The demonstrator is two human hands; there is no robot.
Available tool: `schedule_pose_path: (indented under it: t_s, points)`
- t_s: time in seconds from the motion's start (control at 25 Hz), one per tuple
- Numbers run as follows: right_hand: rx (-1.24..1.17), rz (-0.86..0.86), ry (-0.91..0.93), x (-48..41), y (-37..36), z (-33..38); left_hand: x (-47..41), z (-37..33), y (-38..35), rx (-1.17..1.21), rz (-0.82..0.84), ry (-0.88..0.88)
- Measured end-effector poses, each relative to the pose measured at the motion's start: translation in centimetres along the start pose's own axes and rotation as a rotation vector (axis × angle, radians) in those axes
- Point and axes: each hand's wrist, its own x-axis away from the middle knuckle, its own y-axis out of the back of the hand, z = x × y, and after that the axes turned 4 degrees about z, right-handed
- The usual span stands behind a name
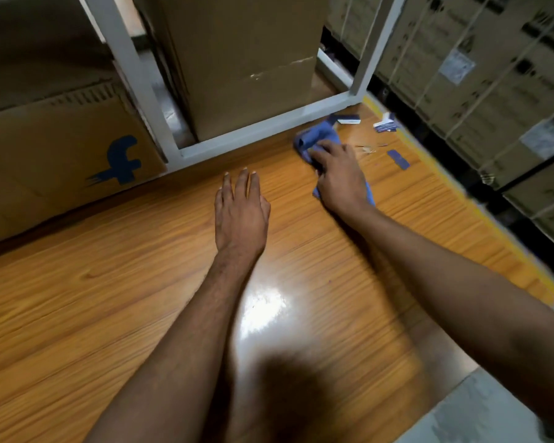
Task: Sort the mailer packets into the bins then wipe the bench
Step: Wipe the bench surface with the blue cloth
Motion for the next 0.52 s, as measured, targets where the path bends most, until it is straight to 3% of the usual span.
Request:
schedule_pose_path:
  t_s: [0.12,0.2,0.4,0.44,0.52]
  points:
    - [0.000,0.044,0.165,3.7,-0.6,1.8,-2.3,-1.3,-0.2,0.023,-0.026,0.012]
    - [0.005,0.059,0.203,1.7,-0.4,1.0,-3.9,-2.0,-0.5,0.033,-0.048,0.030]
    - [0.000,-0.021,-0.216,-7.2,2.3,-7.9,-5.0,-2.3,-1.3,0.029,-0.088,-0.001]
    - [0.015,-0.028,-0.217,-7.1,2.5,-8.2,-5.0,-2.3,-1.3,0.031,-0.096,-0.006]
    - [0.028,-0.009,-0.032,-5.3,1.9,-6.4,-5.0,-2.2,-1.2,0.032,-0.113,0.001]
